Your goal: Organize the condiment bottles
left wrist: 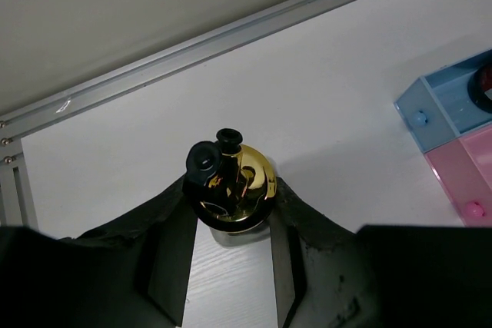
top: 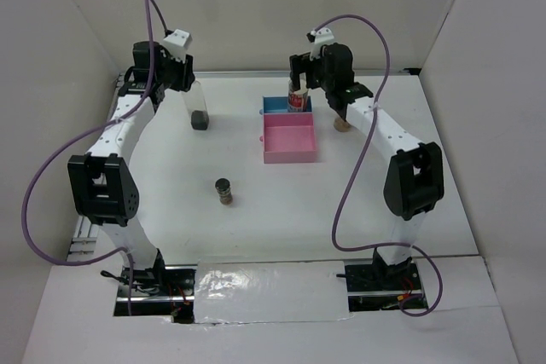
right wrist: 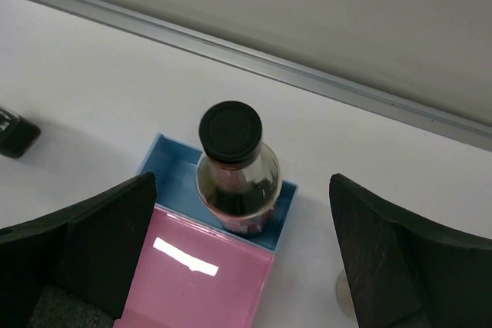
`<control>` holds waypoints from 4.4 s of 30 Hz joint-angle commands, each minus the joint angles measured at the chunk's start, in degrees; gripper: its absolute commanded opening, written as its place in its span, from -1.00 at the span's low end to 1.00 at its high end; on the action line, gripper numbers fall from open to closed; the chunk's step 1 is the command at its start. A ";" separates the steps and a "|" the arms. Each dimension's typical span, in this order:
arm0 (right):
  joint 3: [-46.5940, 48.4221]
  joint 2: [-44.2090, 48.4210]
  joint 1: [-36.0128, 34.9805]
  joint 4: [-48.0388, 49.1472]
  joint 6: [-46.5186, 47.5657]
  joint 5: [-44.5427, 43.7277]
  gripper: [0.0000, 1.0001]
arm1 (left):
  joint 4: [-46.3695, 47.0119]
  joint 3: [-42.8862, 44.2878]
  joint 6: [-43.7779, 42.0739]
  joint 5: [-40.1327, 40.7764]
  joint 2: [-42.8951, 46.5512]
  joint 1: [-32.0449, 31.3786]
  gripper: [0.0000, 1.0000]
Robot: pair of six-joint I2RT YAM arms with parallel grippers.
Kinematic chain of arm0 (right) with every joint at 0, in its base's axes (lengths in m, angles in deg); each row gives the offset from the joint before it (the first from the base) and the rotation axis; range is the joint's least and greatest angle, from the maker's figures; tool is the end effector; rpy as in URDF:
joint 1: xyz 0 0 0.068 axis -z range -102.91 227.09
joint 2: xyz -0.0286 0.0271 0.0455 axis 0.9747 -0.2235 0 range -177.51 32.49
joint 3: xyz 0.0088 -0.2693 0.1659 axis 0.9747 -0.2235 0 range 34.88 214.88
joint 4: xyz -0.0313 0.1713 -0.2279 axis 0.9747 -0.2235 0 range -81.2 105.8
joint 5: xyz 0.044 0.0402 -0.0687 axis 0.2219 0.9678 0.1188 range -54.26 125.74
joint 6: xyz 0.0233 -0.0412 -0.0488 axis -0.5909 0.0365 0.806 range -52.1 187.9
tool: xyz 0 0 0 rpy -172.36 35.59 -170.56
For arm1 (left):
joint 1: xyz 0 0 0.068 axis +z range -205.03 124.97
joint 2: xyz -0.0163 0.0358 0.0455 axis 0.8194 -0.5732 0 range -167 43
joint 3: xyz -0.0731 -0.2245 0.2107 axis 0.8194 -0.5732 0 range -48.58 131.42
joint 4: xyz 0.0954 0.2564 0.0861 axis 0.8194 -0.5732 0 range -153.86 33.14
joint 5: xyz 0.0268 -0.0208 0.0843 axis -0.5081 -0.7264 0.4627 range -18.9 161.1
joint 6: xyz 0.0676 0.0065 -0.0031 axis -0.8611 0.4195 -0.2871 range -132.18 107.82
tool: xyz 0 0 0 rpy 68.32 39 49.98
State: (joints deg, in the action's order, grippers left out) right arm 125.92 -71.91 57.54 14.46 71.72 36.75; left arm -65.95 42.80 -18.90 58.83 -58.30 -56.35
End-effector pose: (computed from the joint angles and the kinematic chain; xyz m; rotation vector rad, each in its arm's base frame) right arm 0.4705 0.1681 0.3755 -0.3833 1.7920 0.2094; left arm 0.4787 -0.0227 0.3871 0.2773 1.8768 -0.1397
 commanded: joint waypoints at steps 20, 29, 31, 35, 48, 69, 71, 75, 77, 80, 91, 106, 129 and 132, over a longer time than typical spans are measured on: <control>-12.03 18.62 9.97 5.83 -10.05 -6.03 1.00 | 6.35 28.86 0.31 1.02 -7.41 -18.70 -1.00; -13.26 20.02 12.52 4.95 -10.76 -3.57 1.00 | 11.71 31.85 -1.19 4.53 -12.61 -23.37 -1.00; -13.35 20.37 12.96 4.34 -10.15 -3.56 1.00 | 12.33 32.11 -0.58 6.20 -13.31 -24.07 -1.00; -13.96 21.08 13.84 3.63 -9.88 -3.57 1.00 | 12.24 32.38 1.18 10.68 -14.02 -25.92 -1.00; -15.81 20.73 14.19 3.37 -10.05 -2.16 1.00 | 22.35 33.26 0.31 31.15 -18.06 -32.78 -1.00; -16.95 20.47 15.24 3.63 -9.17 0.48 1.00 | 3.03 32.28 14.18 32.32 -17.09 -32.69 -1.00; -16.87 20.46 15.16 3.28 -9.26 0.39 1.00 | 0.91 33.78 15.16 31.35 -17.80 -32.69 -1.00; -17.39 20.90 15.24 3.28 -9.26 0.22 1.00 | -0.14 33.78 15.42 31.87 -18.23 -32.60 -1.00; -17.66 21.17 15.24 3.10 -9.18 0.04 1.00 | -1.72 33.26 15.51 31.87 -17.97 -32.17 -1.00; -17.83 21.26 15.24 2.93 -9.18 0.04 1.00 | -3.74 32.38 16.04 31.26 -17.18 -31.73 -1.00; -16.87 19.85 14.19 3.28 -9.35 0.39 1.00 | -8.67 30.71 16.91 28.89 -14.46 -31.11 -1.00; -16.78 20.02 13.75 3.19 -8.65 0.13 1.00 | -5.42 31.15 13.75 28.80 -13.23 -31.11 -1.00; -16.69 19.85 13.31 2.58 -8.03 -0.14 1.00 | -2.06 30.09 14.97 25.03 -13.49 -29.71 -1.00; -16.78 19.50 13.31 2.49 -8.03 -0.14 1.00 | -3.22 30.44 17.61 23.79 -15.07 -29.44 -1.00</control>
State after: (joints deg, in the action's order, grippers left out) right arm 108.37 -53.02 71.26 15.77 63.00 36.62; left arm -73.75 72.02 -5.57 85.04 -74.95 -86.40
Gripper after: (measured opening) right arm 0.998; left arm 0.499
